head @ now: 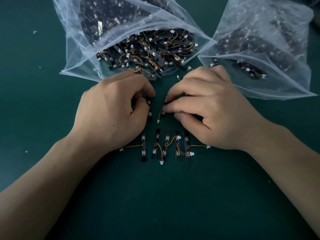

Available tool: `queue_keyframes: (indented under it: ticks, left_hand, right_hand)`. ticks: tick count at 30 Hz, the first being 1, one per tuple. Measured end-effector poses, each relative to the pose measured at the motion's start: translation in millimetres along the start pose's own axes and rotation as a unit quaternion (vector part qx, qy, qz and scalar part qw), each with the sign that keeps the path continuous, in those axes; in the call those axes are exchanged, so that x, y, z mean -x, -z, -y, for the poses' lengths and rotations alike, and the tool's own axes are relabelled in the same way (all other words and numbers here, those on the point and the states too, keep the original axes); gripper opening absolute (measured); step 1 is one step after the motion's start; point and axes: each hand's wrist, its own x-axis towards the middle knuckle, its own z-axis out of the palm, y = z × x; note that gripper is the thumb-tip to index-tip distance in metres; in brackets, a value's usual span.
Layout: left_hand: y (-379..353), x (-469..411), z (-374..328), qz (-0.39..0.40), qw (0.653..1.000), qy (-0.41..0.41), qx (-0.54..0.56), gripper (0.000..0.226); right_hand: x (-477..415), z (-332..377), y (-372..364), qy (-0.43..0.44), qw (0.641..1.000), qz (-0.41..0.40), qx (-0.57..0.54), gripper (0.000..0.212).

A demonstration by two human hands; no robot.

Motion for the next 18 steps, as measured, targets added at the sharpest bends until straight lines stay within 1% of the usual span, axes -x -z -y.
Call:
queue_keyframes:
  ticks: [11, 18]
  left_hand:
    - [1.1, -1.1, -1.5, 0.009, 1.0, 0.013, 0.002, 0.021]
    - [1.5, -1.1, -2.2, 0.008, 1.0, 0.015, -0.001, 0.021]
  right_hand:
    - [1.2, 1.0, -1.0, 0.044, 0.997, 0.041, -0.047, 0.024]
    - [0.1, 1.6, 0.7, 0.026, 0.998, 0.043, -0.038, 0.025]
